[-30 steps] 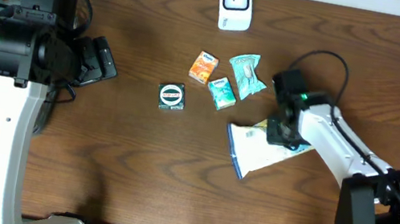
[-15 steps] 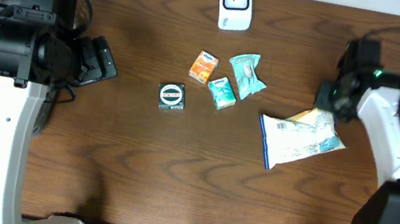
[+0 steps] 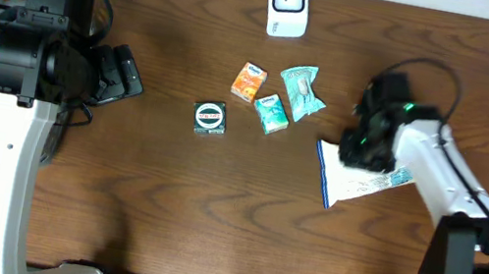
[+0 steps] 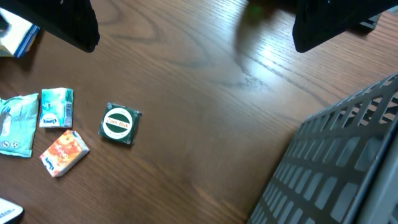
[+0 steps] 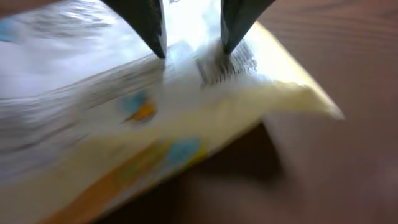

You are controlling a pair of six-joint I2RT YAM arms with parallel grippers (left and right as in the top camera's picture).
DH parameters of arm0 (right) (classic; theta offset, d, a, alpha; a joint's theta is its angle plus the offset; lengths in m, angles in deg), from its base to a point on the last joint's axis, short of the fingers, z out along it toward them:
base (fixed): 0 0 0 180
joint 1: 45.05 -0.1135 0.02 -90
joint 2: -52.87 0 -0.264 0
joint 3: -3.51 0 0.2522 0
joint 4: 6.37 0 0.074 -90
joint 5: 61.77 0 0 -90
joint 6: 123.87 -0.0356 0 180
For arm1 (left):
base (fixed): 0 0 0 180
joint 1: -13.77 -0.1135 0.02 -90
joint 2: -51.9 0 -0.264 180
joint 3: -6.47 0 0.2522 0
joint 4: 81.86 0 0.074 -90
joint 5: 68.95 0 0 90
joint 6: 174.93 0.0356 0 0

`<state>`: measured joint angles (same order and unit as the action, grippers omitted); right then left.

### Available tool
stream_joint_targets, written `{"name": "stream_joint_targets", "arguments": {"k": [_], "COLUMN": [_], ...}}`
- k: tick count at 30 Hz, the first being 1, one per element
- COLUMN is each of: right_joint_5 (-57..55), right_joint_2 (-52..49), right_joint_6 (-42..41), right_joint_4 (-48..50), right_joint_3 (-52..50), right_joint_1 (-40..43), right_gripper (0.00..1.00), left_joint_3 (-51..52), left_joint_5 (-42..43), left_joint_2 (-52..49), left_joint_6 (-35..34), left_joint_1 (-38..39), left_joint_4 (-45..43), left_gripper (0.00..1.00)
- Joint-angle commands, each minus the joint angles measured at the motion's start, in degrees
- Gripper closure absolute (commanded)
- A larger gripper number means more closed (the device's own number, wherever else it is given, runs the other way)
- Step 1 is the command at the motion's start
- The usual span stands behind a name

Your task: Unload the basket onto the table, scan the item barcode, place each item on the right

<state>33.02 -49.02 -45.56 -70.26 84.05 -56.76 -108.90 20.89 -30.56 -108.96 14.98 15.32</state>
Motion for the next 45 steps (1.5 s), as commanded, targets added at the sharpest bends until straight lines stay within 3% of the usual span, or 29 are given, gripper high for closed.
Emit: {"name": "stream_joint_targets", "arguments": {"k": [1, 7, 11, 13, 18, 20, 23, 29, 33, 39, 45], "right_joint_5": [1.49, 9.14, 8.92, 7.1, -4.79, -10.97, -16.28, -14.73, -13.31, -8.9, -8.92], "right_joint_2": [-0.46, -0.44, -0.33, -0.33, -0.04, 0.28, 0.35, 0.31, 0.31, 0.28, 0.31], "right_joint_6": [-1.27, -0.22, -0.28, -0.98, -4.98, -6.58, -7.98, -7.78, -7.74, -4.98, -4.94], "right_joint_4": [3.19, 2.08, -2.25, -6.49, -18.45, -21.68, -23.41, -23.61, -19.5, -4.9, 8.09], "right_joint_3": [-4.83, -5.77, -3.23, -0.15, 9.73, 12.63, 14.21, 10.51, 4.87, -3.82, -3.63], "right_joint_1": [-3.74, -12.79, -17.84, -18.62, -17.49, -16.37, -13.7, -8.04, -4.94, -2.32, -2.21], "right_gripper": [0.76, 0.82, 0.94, 0.98, 0.99, 0.97, 0.73, 0.75, 0.75, 0.75, 0.69], "left_joint_3": [0.11, 0.11, 0.11, 0.11, 0.11, 0.11, 0.11, 0.11, 0.11, 0.11, 0.11], "left_joint_5": [-0.5, -0.5, -0.5, -0.5, -0.5, -0.5, -0.5, -0.5, -0.5, -0.5, -0.5], "left_joint_2": [-0.22, -0.22, -0.22, -0.22, -0.22, -0.22, -0.22, -0.22, -0.22, -0.22, -0.22], "left_joint_6": [-0.24, -0.24, -0.24, -0.24, -0.24, -0.24, -0.24, -0.24, -0.24, -0.24, -0.24], "left_joint_1": [-0.28, -0.28, -0.28, -0.28, -0.28, -0.28, -0.28, -0.28, -0.28, -0.28, -0.28], "left_joint_4": [0.09, 0.11, 0.09, 0.11, 0.09, 0.09, 0.09, 0.09, 0.11, 0.09, 0.09], "left_gripper": [0.02, 0.03, 0.02, 0.02, 0.02, 0.02, 0.02, 0.02, 0.03, 0.02, 0.02]}}
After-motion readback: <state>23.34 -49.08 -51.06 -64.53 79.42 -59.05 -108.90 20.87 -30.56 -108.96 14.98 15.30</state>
